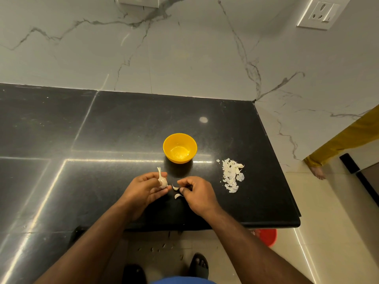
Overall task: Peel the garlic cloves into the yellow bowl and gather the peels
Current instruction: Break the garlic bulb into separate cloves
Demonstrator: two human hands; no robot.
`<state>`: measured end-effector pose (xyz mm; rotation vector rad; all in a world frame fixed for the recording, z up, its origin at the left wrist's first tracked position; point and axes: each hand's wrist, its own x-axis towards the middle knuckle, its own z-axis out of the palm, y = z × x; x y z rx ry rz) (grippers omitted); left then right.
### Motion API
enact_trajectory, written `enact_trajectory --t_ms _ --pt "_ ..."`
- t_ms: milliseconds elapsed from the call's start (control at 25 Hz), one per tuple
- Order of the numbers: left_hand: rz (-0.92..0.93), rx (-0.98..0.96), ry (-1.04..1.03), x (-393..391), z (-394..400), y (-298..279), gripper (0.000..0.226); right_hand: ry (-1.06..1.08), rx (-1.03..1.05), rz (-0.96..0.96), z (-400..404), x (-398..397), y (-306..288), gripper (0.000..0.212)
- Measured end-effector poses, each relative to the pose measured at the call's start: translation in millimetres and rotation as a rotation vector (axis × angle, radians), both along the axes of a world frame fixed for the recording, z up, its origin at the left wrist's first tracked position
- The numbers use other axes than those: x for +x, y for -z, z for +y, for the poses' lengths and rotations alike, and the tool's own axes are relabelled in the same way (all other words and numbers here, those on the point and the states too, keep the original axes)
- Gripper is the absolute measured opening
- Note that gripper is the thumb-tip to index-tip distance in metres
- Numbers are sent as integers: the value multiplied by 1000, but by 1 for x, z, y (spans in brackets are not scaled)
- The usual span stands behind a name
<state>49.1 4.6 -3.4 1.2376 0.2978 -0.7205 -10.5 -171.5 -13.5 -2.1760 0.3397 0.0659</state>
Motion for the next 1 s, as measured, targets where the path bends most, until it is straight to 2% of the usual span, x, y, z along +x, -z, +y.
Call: enact_trajectory --t_ms 200,360,480,600,800,1000 --pt "-132 63 106 -5 5 0 30 66 183 -50 3 2 -10 17" --pt "-209 54 140 -10 1 -6 27 94 553 26 8 5 -21 4" --pt "-237 53 162 -14 -1 -8 25 159 693 80 10 7 -19 5" --pt "-247 65 141 -16 -2 -6 25 176 693 81 10 7 -20 3" --pt "-283 90 52 -18 -10 -2 25 146 505 -67 15 1 -20 5" --pt "-197 7 -12 -15 -6 -2 26 159 584 -143 16 -3 -19 9"
